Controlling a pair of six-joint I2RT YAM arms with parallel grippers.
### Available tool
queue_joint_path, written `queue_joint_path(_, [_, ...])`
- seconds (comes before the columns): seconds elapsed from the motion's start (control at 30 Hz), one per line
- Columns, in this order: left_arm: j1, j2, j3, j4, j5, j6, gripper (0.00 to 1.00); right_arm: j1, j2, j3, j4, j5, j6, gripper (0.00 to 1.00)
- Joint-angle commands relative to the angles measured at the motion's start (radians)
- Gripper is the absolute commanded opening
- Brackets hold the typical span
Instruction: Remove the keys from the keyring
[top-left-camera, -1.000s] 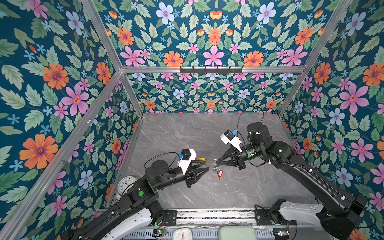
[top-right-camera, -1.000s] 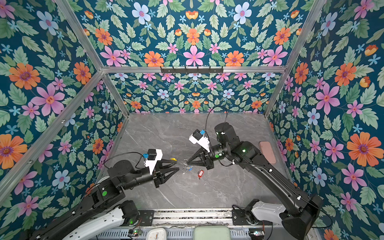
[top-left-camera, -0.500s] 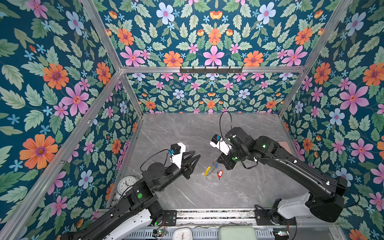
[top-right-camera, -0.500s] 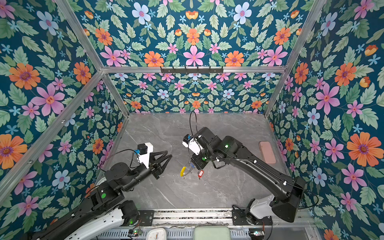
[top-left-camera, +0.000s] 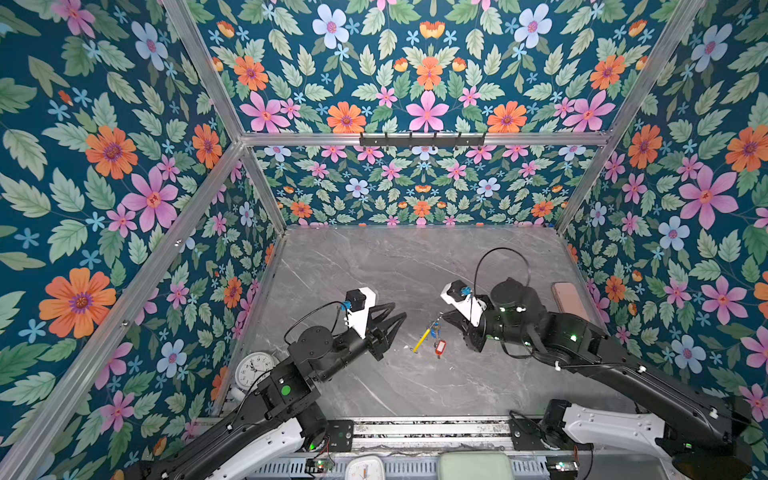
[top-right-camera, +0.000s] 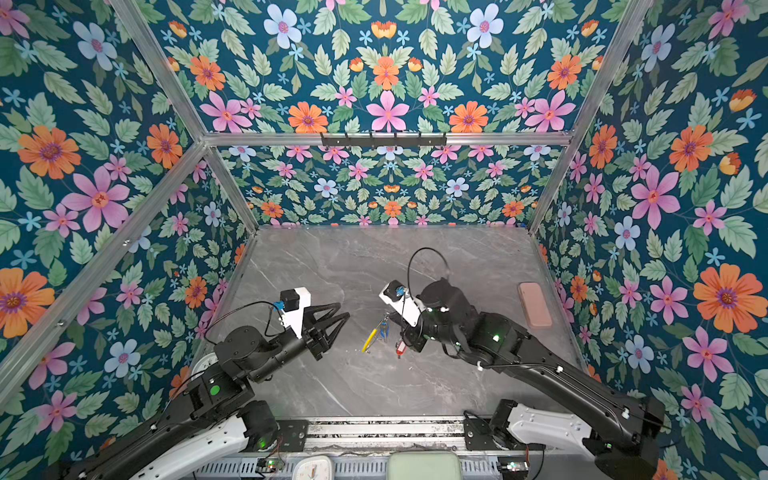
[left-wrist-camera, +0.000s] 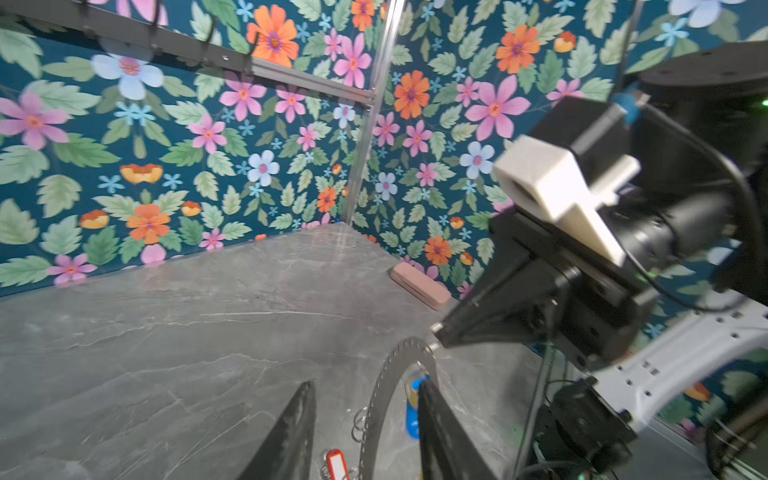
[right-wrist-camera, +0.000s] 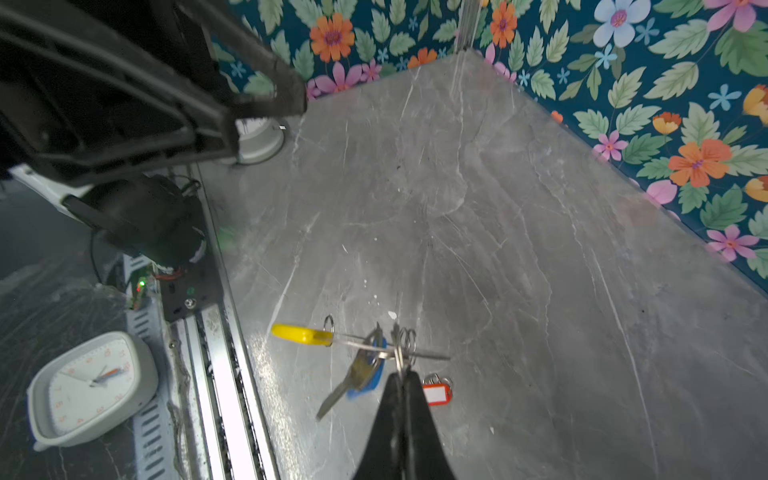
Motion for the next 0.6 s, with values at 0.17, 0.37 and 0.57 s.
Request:
queue_joint_path(0.17, [0.001, 0.019, 0.018, 0.117, 0.205, 0.018, 0.44, -0.070, -0.055, -0.090, 0.271, -0.386, 0.089, 0.00])
queue_joint_path(0.37, [0.001, 0.046, 0.019, 0.144, 0.243, 0.024, 0.40, -0.155, -0.040, -0.121, 0.393, -0.602, 0.183, 0.00])
queue_joint_path(0.57, [0.004, 0.087, 0.023, 0.186, 0.320, -0.008, 0.40, -0.160, -0.026, -0.143, 0.472, -0.636, 0.235, 0.00])
